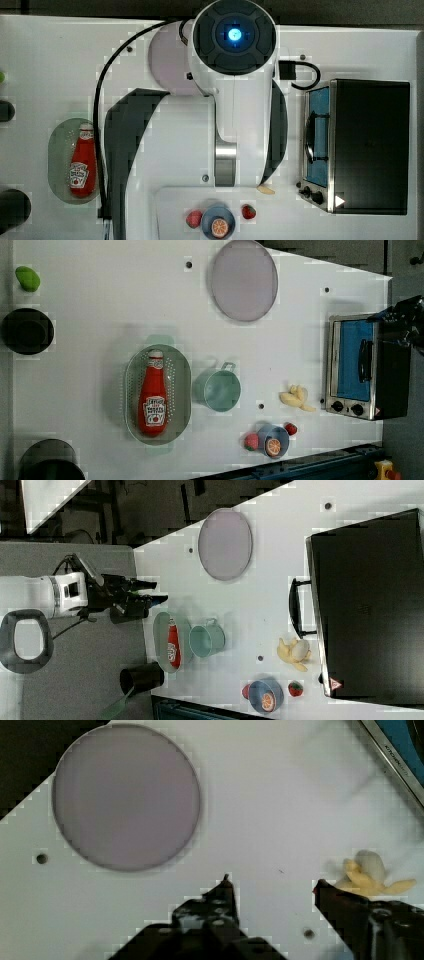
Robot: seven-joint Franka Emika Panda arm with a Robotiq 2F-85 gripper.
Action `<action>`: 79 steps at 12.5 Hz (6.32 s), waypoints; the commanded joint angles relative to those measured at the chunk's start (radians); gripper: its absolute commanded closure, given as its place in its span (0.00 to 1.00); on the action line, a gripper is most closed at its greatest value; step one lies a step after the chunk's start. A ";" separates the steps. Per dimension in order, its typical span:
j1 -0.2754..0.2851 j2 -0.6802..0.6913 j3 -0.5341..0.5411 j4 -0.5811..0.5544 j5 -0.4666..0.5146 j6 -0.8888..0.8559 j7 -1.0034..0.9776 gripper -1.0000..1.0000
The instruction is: Pick ketchup from strainer and place it on the table
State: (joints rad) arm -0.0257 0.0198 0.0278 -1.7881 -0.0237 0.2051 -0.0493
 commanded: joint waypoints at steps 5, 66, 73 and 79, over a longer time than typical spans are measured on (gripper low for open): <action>-0.077 -0.279 0.124 -0.106 0.062 -0.150 0.097 0.00; -0.529 0.275 0.965 0.028 -0.090 0.066 -0.042 0.43; -0.705 0.247 0.907 0.009 -0.206 -0.012 -0.344 0.43; -0.786 0.250 0.822 -0.220 -0.207 0.221 -0.421 0.43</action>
State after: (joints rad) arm -0.8071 0.2966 0.8486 -1.9756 -0.2390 0.3889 -0.4001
